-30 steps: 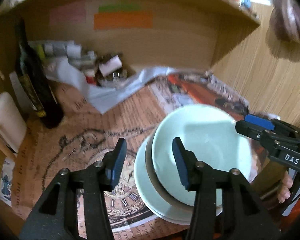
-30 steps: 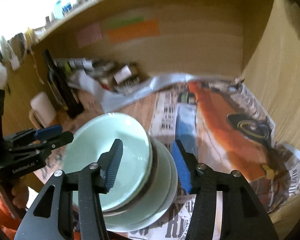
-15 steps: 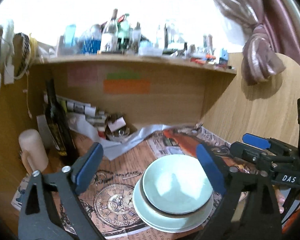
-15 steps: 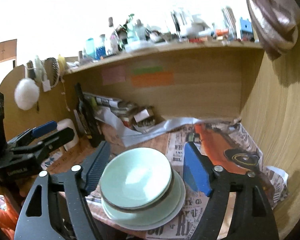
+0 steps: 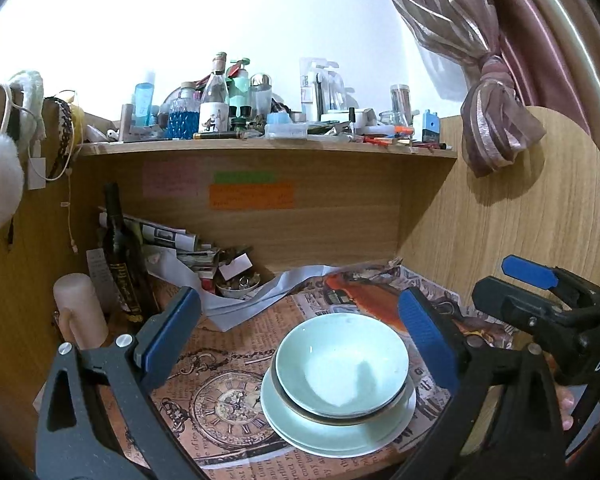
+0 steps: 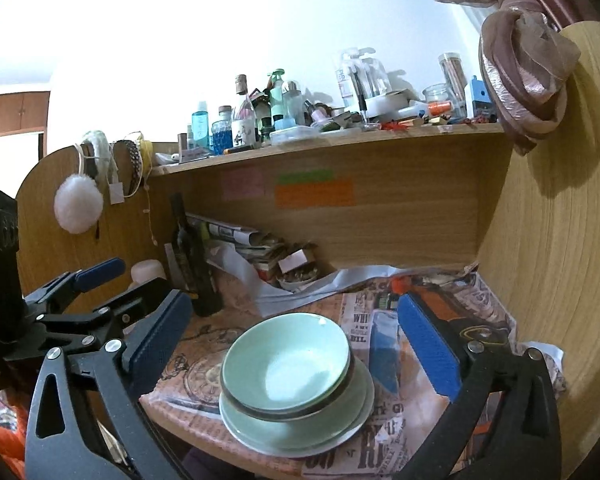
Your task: Organize plates and bowls
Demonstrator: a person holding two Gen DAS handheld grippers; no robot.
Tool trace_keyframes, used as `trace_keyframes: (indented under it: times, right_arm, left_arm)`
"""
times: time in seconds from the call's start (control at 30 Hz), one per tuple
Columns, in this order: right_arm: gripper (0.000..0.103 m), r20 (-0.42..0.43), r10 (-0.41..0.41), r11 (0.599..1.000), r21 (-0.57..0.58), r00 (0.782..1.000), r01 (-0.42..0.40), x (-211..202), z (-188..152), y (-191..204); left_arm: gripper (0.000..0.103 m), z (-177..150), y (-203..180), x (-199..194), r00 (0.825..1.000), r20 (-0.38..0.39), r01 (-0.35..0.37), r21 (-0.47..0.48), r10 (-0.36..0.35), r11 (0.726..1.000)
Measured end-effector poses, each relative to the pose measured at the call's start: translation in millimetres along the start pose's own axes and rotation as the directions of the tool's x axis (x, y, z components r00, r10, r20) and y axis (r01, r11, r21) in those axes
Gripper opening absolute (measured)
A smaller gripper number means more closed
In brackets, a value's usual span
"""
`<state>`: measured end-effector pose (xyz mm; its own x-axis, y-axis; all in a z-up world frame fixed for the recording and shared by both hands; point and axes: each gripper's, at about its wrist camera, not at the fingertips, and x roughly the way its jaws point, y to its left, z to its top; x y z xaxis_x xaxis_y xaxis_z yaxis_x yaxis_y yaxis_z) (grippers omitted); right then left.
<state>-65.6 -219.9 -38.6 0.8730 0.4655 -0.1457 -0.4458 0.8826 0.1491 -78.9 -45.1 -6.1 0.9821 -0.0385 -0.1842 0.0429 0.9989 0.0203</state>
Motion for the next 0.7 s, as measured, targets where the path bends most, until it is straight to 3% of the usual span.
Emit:
trace_keyframes:
  times: [0.7]
  right_arm:
    - [0.103,-0.011,-0.004,1.000,0.023,1.000,0.004,4.4,-3.5,-3.7]
  left_arm:
    - [0.101,-1.4,-4.3,4.6,1.000,-0.005,-0.007,-0.006,0.007,1.000]
